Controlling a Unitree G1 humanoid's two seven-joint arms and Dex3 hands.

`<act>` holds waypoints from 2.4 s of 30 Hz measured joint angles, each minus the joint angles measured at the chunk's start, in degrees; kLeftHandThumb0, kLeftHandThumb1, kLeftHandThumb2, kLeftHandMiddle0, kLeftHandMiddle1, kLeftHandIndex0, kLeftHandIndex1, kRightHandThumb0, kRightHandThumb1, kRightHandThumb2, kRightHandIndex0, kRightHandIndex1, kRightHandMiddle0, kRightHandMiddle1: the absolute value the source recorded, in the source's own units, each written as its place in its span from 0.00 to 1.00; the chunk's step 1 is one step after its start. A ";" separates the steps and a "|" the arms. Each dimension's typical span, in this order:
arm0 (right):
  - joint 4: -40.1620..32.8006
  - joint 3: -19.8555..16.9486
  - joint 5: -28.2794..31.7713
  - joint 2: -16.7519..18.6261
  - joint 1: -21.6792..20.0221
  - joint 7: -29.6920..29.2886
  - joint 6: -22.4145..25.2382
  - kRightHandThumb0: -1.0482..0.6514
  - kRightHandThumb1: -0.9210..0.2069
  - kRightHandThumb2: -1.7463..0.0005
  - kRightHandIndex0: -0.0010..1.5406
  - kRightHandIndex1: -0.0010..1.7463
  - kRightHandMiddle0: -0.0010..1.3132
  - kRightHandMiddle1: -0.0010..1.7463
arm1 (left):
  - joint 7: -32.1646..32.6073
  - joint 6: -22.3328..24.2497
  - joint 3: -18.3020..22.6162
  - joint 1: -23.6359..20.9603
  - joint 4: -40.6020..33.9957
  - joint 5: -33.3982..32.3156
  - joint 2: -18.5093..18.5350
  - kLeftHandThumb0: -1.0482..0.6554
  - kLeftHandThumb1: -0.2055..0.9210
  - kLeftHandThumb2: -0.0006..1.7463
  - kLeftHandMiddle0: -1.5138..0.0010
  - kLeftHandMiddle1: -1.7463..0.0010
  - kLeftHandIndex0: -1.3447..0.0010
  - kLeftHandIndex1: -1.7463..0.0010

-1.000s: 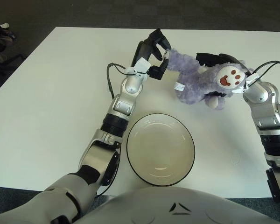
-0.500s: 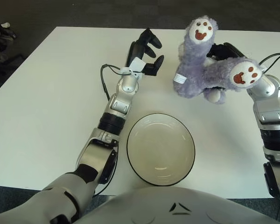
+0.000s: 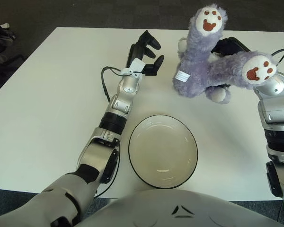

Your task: Put the doll into the plate.

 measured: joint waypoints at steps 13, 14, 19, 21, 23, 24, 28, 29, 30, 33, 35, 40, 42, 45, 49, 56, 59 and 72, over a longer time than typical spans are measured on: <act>-4.52 1.16 3.17 1.80 -1.08 2.90 8.05 0.95 0.74 0.09 0.52 1.00 0.78 1.00 | -1.77 -0.70 1.43 -0.17 1.60 -3.63 -0.54 0.40 0.76 0.51 0.23 0.00 0.73 0.00; -5.27 1.37 3.20 2.16 -1.00 2.90 8.50 0.95 0.74 0.09 0.52 1.00 0.78 1.00 | -1.81 -0.74 1.50 -0.17 1.68 -3.72 -0.54 0.39 0.76 0.51 0.23 0.00 0.74 0.00; -7.02 1.86 4.55 3.37 -0.88 3.52 9.38 0.95 0.72 0.10 0.51 1.00 0.76 1.00 | -1.82 -1.76 1.78 -0.14 2.19 -3.60 -0.23 0.39 0.79 0.49 0.21 0.00 0.75 0.00; -7.01 1.97 5.06 3.89 -0.88 3.73 9.37 0.95 0.72 0.10 0.51 1.00 0.76 1.00 | -1.82 -2.58 1.95 -0.08 2.28 -3.44 0.29 0.39 0.79 0.48 0.21 0.00 0.75 0.00; -7.01 1.98 5.47 4.33 -0.87 3.96 9.36 0.95 0.72 0.10 0.51 1.00 0.75 1.00 | -1.81 -3.31 2.18 -0.03 2.34 -3.32 0.90 0.39 0.79 0.48 0.20 0.00 0.75 0.00; -7.04 1.99 5.75 4.50 -0.88 4.07 9.38 0.95 0.72 0.10 0.51 1.00 0.75 1.00 | -1.80 -3.68 2.30 0.02 2.33 -3.24 1.25 0.39 0.79 0.48 0.20 0.00 0.75 0.00; -8.34 2.47 6.25 5.01 -0.88 4.29 10.82 0.95 0.72 0.10 0.51 1.00 0.75 1.00 | -1.80 -5.07 2.69 0.88 1.71 -2.97 2.86 0.39 0.78 0.49 0.21 0.00 0.74 0.00; -8.83 2.70 6.57 5.22 -0.89 4.46 11.47 0.95 0.72 0.10 0.51 1.00 0.76 1.00 | -1.92 -5.22 2.95 1.36 1.23 -2.99 3.33 0.39 0.78 0.49 0.21 0.00 0.74 0.00; -9.23 2.92 6.83 5.46 -0.89 4.73 11.90 0.95 0.72 0.10 0.51 1.00 0.76 1.00 | -2.01 -5.33 3.27 1.84 0.84 -3.02 3.89 0.39 0.78 0.49 0.22 0.00 0.74 0.00; -9.91 3.35 8.51 5.89 -0.90 5.82 13.30 0.95 0.72 0.10 0.51 1.00 0.77 1.00 | -3.14 -5.21 4.31 3.40 -0.58 -3.55 5.61 0.39 0.77 0.50 0.23 0.00 0.74 0.00; -10.13 3.50 9.19 6.09 -0.91 6.35 13.76 0.95 0.72 0.10 0.51 1.00 0.77 1.00 | -4.17 -4.90 5.04 4.51 -1.52 -4.25 6.97 0.39 0.77 0.50 0.25 0.00 0.74 0.00; -10.17 3.80 10.08 6.50 -0.92 7.25 13.72 0.95 0.72 0.10 0.51 1.00 0.78 1.00 | -4.97 -2.96 6.83 6.43 -3.01 -4.59 9.27 0.38 0.74 0.52 0.28 0.00 0.72 0.00; -10.15 4.22 10.33 6.74 -0.92 7.35 13.32 0.95 0.72 0.10 0.51 1.00 0.78 1.00 | -4.85 -2.23 7.18 6.95 -3.48 -4.51 9.47 0.38 0.73 0.53 0.28 0.00 0.72 0.00; -10.12 4.93 10.23 7.31 -0.92 7.31 11.91 0.95 0.72 0.10 0.51 1.00 0.78 1.00 | -4.39 -1.41 7.46 7.47 -4.16 -4.36 9.45 0.38 0.73 0.53 0.28 0.00 0.72 0.00; -10.04 5.74 10.10 8.06 -0.94 7.28 10.27 0.95 0.72 0.10 0.51 1.00 0.78 1.00 | -4.26 -0.85 7.45 8.02 -5.04 -4.22 9.32 0.38 0.73 0.54 0.26 0.00 0.72 0.00; -9.35 5.90 10.38 8.05 -1.01 8.27 9.19 0.95 0.72 0.10 0.51 1.00 0.78 1.00 | -3.95 -0.65 7.61 8.24 -5.20 -4.15 9.47 0.38 0.72 0.54 0.26 0.00 0.71 0.00; -9.24 5.91 11.40 8.05 -1.01 9.38 8.94 0.94 0.72 0.10 0.51 1.00 0.78 1.00 | -3.80 -0.65 7.71 8.24 -5.15 -4.14 9.48 0.38 0.72 0.54 0.27 0.00 0.71 0.00; -11.09 6.40 14.35 7.90 -0.99 12.22 13.29 0.95 0.72 0.10 0.51 1.00 0.79 1.00 | -3.26 -1.41 8.15 8.23 -3.03 -3.97 9.50 0.38 0.71 0.55 0.26 0.00 0.70 0.00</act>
